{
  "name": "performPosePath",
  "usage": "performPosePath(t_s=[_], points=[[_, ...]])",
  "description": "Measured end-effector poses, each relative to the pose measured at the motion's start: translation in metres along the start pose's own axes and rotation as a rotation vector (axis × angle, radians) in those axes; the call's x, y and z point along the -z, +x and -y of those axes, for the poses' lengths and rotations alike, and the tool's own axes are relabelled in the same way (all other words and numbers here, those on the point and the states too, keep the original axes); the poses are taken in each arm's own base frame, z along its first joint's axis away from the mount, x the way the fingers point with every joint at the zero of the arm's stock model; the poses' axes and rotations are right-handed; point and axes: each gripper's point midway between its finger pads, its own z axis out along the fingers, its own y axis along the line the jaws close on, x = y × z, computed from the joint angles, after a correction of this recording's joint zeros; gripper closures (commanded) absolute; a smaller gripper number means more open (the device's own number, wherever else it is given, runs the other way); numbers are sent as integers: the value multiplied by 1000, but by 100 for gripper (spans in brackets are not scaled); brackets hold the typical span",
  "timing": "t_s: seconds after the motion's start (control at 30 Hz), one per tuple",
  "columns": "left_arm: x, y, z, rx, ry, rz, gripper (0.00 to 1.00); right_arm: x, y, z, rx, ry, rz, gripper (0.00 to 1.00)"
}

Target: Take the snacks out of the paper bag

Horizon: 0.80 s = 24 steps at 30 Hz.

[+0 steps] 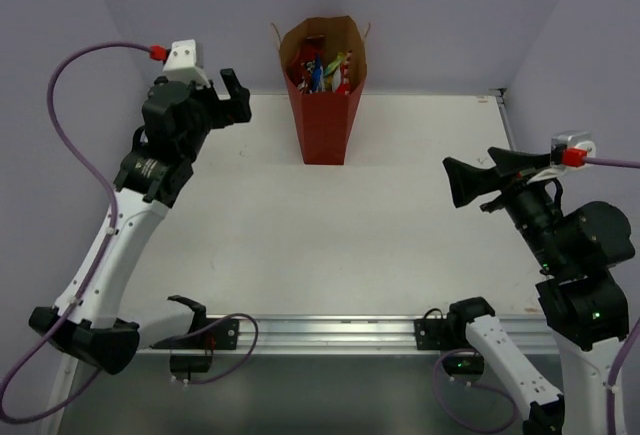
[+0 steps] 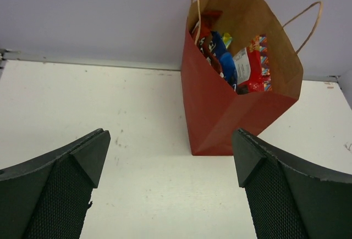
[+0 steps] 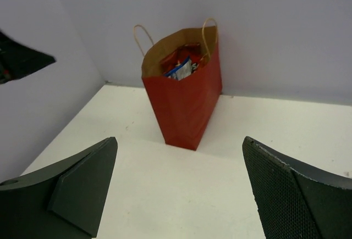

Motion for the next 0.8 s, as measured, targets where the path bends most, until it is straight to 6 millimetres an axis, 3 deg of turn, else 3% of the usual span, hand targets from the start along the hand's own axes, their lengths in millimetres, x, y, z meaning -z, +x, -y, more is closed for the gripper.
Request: performPosePath(t_s=[0.27,0.4,0.63,0.8], points=[[-103,45,19,76,-25,-92,0,-7,33,-9,-38,-73,-103,1],[-160,55,34,89,-44,-100,0,-9,47,-8,-44,-76,-141,1],[-224,62,61,66,-50,-67,8,-7,56,-6,-40,-73,-168,1],[-253,82,53,20,-112,-72,21,-6,60,-4,-32,-69,-178,1]])
